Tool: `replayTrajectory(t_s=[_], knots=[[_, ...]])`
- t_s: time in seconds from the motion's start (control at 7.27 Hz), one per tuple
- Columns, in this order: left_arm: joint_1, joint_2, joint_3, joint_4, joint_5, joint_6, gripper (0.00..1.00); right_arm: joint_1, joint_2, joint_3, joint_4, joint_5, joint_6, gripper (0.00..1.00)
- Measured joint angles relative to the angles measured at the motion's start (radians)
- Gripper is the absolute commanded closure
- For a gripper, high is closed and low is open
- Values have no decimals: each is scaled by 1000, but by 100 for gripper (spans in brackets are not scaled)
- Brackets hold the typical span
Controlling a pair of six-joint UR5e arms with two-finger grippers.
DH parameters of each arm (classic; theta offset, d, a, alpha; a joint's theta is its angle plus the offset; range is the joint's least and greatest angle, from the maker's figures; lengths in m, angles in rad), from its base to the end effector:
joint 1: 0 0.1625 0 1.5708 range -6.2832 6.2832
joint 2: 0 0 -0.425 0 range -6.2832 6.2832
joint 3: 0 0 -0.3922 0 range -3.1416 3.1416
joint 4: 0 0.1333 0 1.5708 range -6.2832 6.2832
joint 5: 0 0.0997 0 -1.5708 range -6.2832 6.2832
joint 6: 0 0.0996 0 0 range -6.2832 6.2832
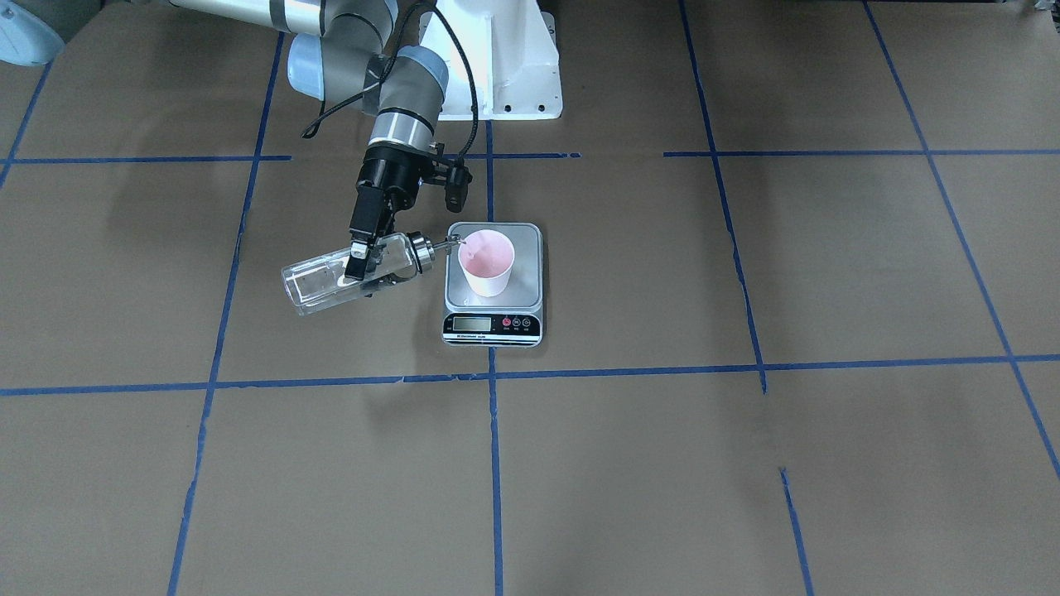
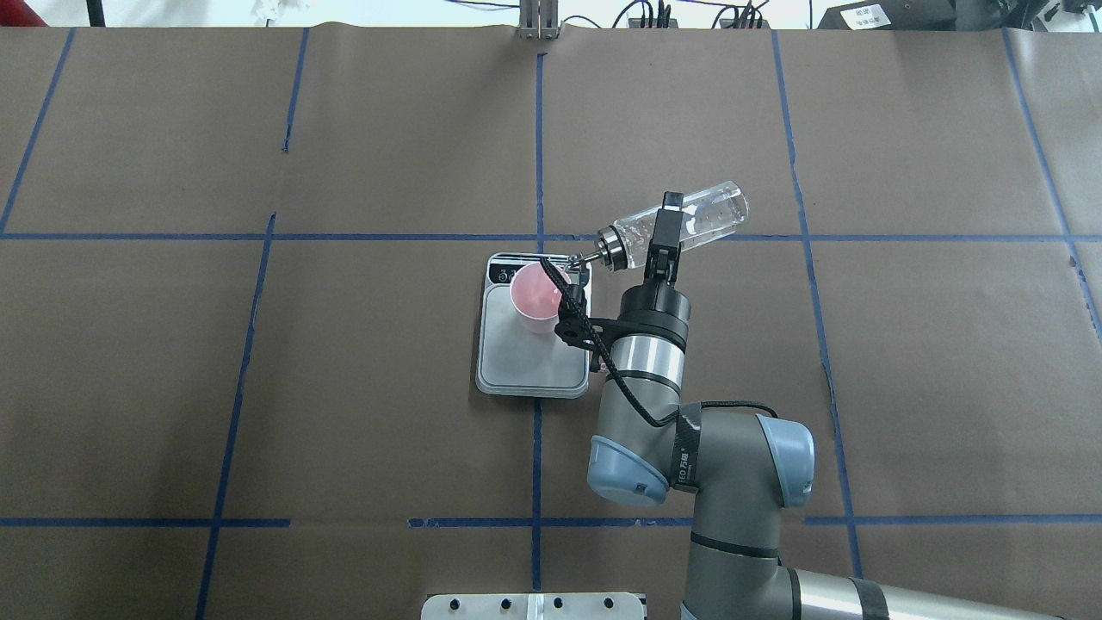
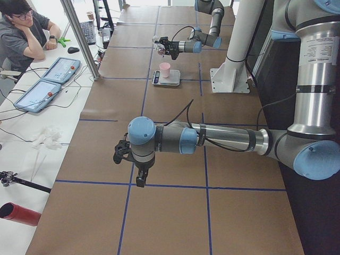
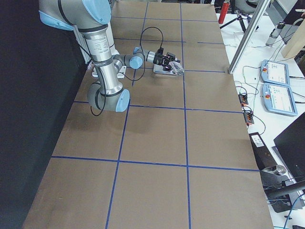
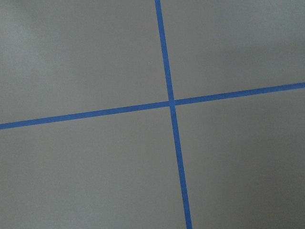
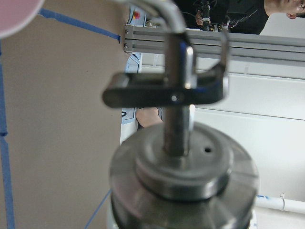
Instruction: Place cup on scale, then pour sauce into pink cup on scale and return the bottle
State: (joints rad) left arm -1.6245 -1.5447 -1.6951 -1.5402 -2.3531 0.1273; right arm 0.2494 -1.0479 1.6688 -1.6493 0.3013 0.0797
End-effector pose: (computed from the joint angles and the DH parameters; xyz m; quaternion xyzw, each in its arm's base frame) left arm -0.0890 -0.4794 0.6126 0.0656 0.3767 0.0469 0.9228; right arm -0.5560 -0.3773 0.2764 0.5332 0.2977 -0.3221 0.7234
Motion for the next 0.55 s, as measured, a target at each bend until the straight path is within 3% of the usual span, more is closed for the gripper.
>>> replayTrajectory(t_s=[0.55], knots=[[0,0,0,0,0,0,0,-2,0,-3,0,-15,-28,100]])
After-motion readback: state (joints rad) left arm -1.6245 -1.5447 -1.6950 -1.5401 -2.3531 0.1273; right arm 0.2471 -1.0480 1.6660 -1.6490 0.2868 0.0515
